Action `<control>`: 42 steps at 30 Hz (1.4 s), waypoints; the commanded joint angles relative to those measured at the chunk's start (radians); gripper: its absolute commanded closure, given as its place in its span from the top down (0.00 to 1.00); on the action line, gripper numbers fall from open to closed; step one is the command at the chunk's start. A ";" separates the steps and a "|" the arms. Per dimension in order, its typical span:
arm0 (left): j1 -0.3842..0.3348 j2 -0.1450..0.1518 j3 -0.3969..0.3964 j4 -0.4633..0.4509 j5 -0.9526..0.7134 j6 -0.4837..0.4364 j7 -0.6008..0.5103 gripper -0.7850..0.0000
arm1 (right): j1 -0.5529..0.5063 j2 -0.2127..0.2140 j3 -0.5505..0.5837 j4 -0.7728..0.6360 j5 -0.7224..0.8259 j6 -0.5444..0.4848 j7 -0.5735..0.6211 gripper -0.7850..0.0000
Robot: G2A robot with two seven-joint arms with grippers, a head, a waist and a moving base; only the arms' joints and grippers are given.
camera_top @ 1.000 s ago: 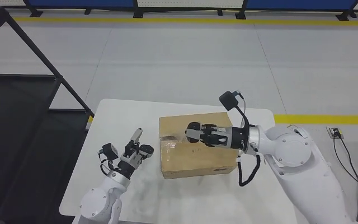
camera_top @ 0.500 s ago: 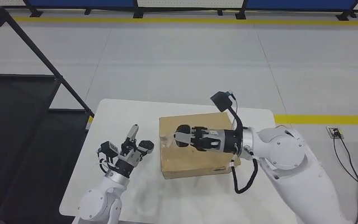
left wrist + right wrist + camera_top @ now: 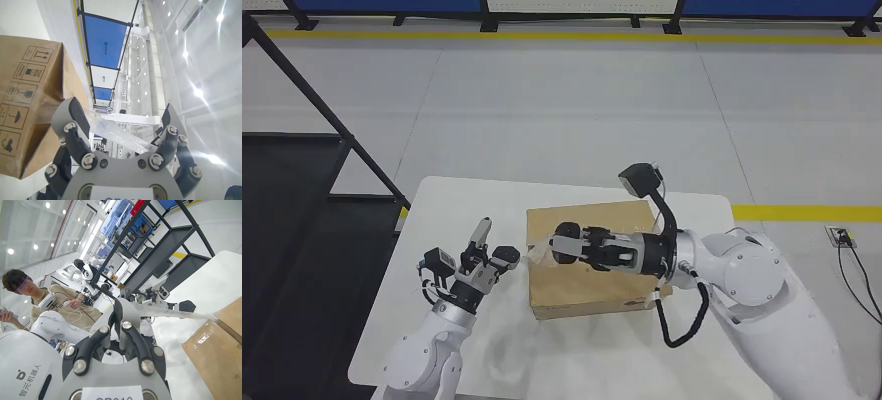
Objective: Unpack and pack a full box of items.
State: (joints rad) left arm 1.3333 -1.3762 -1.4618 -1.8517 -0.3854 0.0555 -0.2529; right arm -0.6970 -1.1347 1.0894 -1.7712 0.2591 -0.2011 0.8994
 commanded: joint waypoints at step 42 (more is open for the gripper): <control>0.031 0.004 0.035 -0.003 0.033 -0.029 0.049 1.00 | 0.194 -0.001 -0.020 0.055 -0.352 -0.069 0.053 0.00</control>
State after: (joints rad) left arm 1.3676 -1.3713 -1.4338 -1.8551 -0.3539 0.0246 -0.2066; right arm -0.4978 -1.1381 1.0616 -1.7122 -0.0854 -0.2772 0.9487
